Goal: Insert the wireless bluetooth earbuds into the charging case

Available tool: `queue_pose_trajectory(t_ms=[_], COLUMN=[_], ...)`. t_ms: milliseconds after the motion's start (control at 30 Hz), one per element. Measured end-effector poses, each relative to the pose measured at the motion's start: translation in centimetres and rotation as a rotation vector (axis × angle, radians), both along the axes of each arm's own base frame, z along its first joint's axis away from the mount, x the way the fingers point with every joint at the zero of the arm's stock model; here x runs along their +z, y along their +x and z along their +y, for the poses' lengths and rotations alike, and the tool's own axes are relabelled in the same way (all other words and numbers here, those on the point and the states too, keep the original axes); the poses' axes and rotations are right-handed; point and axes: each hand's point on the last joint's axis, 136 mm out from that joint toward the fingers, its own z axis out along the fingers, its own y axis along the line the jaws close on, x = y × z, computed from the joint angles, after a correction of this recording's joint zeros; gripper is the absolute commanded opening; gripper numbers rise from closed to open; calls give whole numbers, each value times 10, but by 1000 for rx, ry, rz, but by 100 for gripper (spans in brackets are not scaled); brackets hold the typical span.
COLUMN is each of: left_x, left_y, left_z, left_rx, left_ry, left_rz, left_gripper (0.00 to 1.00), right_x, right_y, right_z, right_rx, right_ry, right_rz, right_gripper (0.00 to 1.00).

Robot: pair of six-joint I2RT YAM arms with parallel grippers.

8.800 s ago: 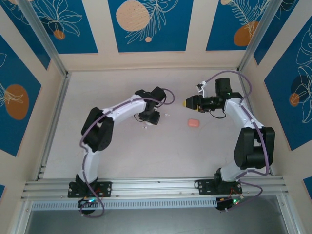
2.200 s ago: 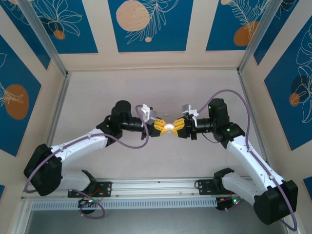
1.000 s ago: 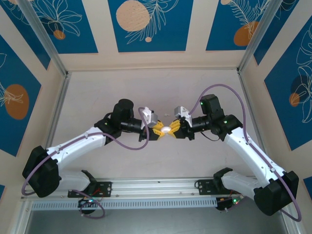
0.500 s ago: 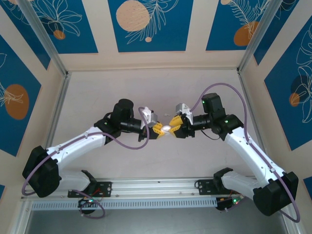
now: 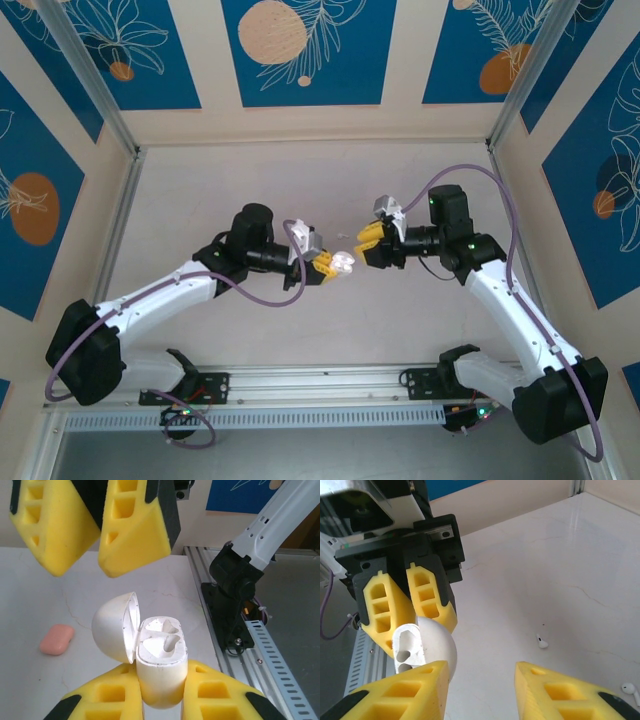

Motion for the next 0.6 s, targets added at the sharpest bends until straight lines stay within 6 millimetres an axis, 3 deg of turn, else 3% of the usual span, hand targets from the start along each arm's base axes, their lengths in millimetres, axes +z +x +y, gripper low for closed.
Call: queue_pose_trajectory(t_ms=[167, 300, 600], left_x=[-20, -37, -43], left_y=[22, 43, 85], left_z=[14, 33, 83], left_rx=[124, 268, 599], left_ry=[-4, -8, -49], left_rz=[34, 70, 118], left_gripper=[17, 17, 18], right_x=[0, -14, -45], right_y=[10, 18, 55], right_z=[-7, -9, -8], right_rx=[-60, -104, -262], right_ry=[18, -4, -136], right_rz=[62, 150, 414], right_gripper=[46, 50, 51])
